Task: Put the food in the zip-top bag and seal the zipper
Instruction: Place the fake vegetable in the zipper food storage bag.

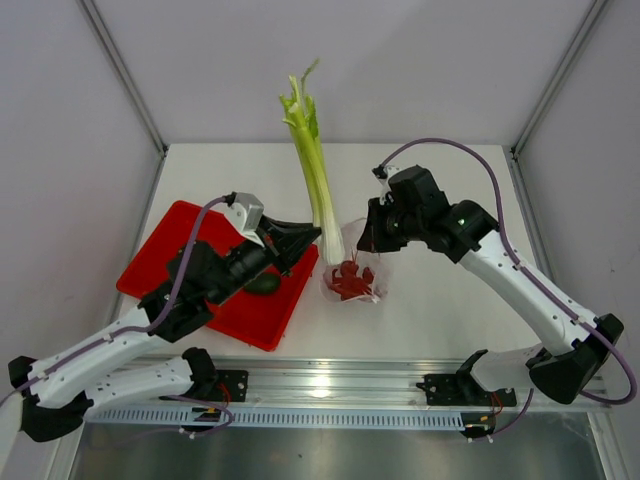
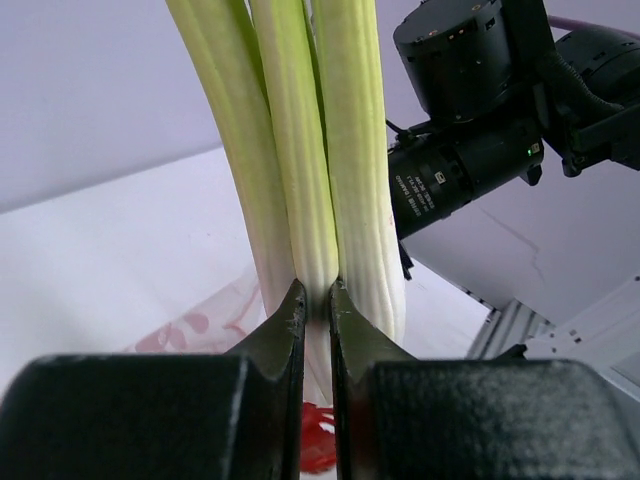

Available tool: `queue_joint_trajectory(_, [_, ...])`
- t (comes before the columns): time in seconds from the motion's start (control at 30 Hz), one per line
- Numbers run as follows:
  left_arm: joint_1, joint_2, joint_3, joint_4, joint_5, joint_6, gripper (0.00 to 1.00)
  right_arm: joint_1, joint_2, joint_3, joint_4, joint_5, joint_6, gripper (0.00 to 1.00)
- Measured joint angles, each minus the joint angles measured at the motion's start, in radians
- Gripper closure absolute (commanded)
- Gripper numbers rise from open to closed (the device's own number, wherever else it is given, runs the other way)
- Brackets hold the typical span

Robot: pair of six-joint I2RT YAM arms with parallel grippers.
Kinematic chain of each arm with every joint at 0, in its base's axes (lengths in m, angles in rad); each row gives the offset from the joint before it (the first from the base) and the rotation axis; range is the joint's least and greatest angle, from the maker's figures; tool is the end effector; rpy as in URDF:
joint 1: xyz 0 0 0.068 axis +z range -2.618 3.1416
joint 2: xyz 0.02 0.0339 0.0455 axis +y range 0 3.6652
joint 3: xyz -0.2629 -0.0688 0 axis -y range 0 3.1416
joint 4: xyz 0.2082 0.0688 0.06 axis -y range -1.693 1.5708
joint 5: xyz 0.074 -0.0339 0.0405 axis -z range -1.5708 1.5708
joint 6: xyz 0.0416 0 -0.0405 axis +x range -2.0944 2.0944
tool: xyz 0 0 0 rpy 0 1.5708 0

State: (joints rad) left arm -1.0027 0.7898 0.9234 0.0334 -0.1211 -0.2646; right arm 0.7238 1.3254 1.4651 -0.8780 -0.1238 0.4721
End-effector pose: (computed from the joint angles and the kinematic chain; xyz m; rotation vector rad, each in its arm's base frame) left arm 0.0833 -0.1212 0.4066 0.4324 1.4105 -0.9586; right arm 0.1758 0.1623 0.3793 -0.3697 2.3937 0.7266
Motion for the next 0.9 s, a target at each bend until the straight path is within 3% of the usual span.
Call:
queue_joint_trajectory(0.3, [-0.069,0.039,-0.032,0.125,-0.088,0.106,0.99,-0.046,-0.001,-0.001,0.009,-0.171,0.057,1.0])
queue_joint_trajectory(0.7, [-0.209,0.186,-0.049,0.273,-0.248,0.303,1.0,-0.097,-0.01,-0.003,0.039,-0.269,0.098,1.0])
queue_joint_trajectory(0.9, [-0.229,0.211,-0.079,0.312,-0.301,0.352,0.99,-0.143,-0.031,-0.01,0.044,-0.299,0.104,1.0])
